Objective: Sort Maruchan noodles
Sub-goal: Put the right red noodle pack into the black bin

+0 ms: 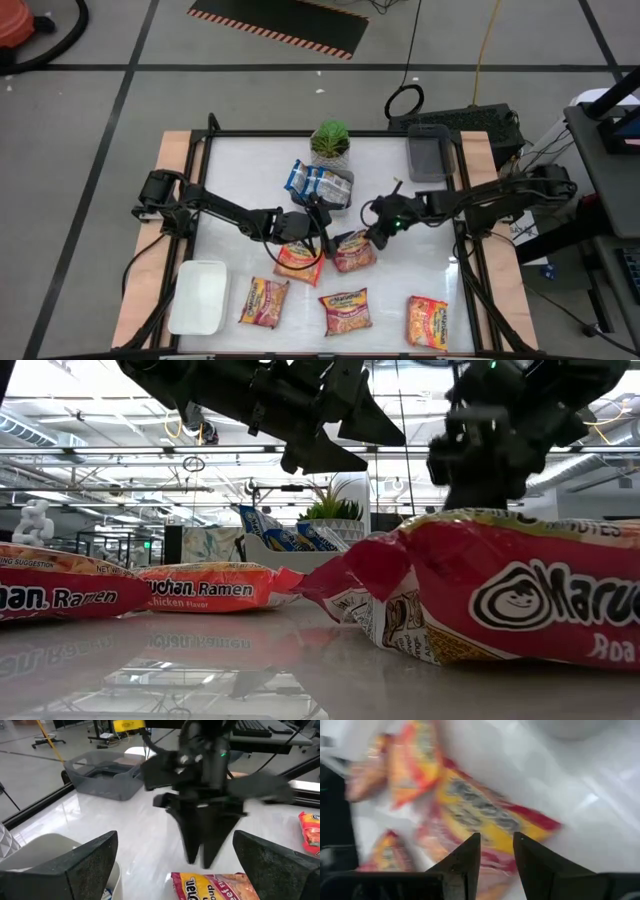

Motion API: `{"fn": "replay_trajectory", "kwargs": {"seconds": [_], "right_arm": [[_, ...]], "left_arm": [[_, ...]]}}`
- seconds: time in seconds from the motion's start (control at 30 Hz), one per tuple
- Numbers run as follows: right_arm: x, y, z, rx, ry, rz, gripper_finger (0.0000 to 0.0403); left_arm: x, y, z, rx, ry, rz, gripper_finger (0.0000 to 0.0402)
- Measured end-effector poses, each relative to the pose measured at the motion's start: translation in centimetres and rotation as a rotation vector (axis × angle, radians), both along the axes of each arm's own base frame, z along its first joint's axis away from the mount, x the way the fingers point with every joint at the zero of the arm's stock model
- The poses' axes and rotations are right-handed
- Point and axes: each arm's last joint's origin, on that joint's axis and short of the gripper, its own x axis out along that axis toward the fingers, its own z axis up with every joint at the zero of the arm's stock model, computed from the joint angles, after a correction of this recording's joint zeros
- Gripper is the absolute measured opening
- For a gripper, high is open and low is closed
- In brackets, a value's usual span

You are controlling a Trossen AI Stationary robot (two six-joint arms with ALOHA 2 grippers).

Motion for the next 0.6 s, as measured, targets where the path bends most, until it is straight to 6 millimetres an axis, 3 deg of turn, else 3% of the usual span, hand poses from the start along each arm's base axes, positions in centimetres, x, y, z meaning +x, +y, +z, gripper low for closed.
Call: {"fn": "replay_trajectory", "kwargs": {"seconds": [0.17,0.6], "right_arm": [[-0.3,-0.5,-1.8,-0.001,0.138,-0.015,0.0112],[1.4,-0.8,-3.2,0.048,0.068,0.063,0.0112]], "left_arm": [[0.0,0.0,0.0,-0.003,-0.003,0.001,0.0399],[0.0,0.0,0.0,-0.014,-0.008,0.003,0.0399]]}}
